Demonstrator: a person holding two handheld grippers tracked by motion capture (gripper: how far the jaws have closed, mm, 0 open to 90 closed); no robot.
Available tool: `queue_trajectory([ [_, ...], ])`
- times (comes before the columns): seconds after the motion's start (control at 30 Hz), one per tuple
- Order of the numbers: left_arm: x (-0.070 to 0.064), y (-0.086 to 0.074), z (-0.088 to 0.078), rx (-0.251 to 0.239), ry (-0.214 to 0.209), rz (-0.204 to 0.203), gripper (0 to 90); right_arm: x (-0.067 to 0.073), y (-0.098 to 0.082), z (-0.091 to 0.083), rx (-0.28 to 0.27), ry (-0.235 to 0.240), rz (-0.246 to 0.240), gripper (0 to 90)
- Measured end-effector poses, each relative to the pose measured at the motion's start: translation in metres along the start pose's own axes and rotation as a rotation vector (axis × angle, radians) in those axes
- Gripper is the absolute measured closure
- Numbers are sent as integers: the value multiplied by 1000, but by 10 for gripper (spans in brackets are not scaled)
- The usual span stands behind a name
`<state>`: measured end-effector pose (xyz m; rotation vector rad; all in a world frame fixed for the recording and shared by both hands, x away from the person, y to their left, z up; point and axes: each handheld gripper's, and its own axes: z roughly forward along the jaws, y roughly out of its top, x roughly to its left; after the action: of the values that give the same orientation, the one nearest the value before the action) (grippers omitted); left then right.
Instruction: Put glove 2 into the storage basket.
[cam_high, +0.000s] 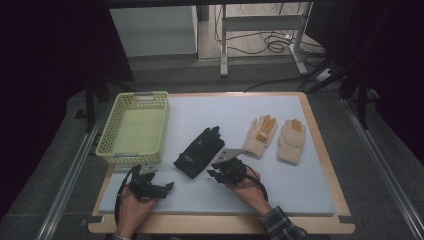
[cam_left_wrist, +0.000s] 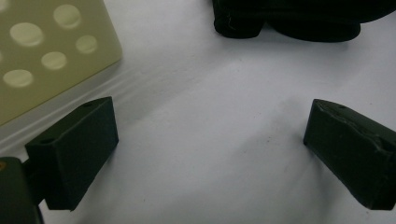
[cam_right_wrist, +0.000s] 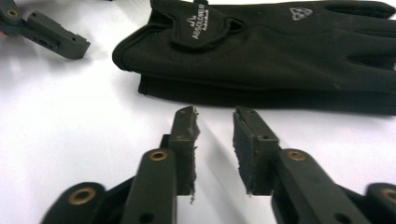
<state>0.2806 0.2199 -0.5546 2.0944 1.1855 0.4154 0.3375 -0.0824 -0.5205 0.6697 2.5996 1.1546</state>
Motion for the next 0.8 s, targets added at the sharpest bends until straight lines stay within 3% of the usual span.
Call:
queue_trajectory([
  [0.6,0,0,0,-1,0,3,30,-14,-25,-41,34,-85,6,307],
  [0.8,0,0,0,-1,-1,3,30,-21,-36,-56,32,-105,39,214],
])
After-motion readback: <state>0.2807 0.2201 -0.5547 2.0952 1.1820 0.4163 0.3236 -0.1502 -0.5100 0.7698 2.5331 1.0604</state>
